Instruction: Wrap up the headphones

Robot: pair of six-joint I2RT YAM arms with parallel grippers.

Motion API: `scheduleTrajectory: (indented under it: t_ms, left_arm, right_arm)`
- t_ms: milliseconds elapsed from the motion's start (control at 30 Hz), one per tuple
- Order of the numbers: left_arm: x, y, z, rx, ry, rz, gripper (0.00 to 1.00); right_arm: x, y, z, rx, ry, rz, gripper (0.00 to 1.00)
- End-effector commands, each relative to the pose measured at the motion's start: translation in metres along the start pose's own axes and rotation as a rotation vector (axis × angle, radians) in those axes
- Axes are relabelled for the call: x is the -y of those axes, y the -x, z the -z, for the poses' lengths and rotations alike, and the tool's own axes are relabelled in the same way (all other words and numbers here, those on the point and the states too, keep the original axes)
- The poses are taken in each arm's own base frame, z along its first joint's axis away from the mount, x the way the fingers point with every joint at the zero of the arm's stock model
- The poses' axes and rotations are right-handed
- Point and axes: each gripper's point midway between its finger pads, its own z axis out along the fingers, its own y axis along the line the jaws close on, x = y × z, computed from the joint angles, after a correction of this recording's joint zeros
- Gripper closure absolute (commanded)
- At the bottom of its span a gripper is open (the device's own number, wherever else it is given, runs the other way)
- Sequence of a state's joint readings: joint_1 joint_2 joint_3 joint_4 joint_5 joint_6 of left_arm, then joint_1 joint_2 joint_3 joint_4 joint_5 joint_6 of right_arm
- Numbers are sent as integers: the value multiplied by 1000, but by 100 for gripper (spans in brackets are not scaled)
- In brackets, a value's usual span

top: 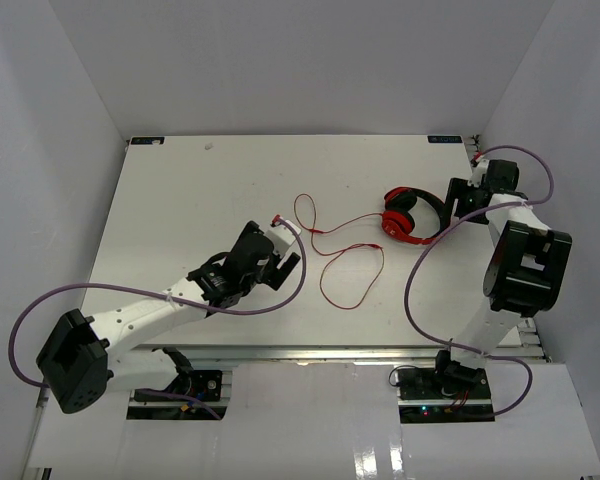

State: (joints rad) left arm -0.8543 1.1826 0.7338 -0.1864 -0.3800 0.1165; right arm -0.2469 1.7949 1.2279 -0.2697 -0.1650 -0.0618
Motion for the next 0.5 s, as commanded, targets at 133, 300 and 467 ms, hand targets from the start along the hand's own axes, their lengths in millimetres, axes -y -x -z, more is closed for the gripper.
scheduleTrajectory:
  t_ms: [133, 300, 467]
  left_arm:
    - [-2, 15, 6, 50, -10, 14, 2]
    - [-1, 15, 6, 49, -14, 8, 2]
    - [-1, 15, 6, 50, -17, 8, 2]
  right_arm:
    - [16, 15, -36, -19, -67, 90, 46]
    - [9, 2, -51, -69, -14, 103, 54]
    - [-2, -14, -59, -109, 66, 112, 54]
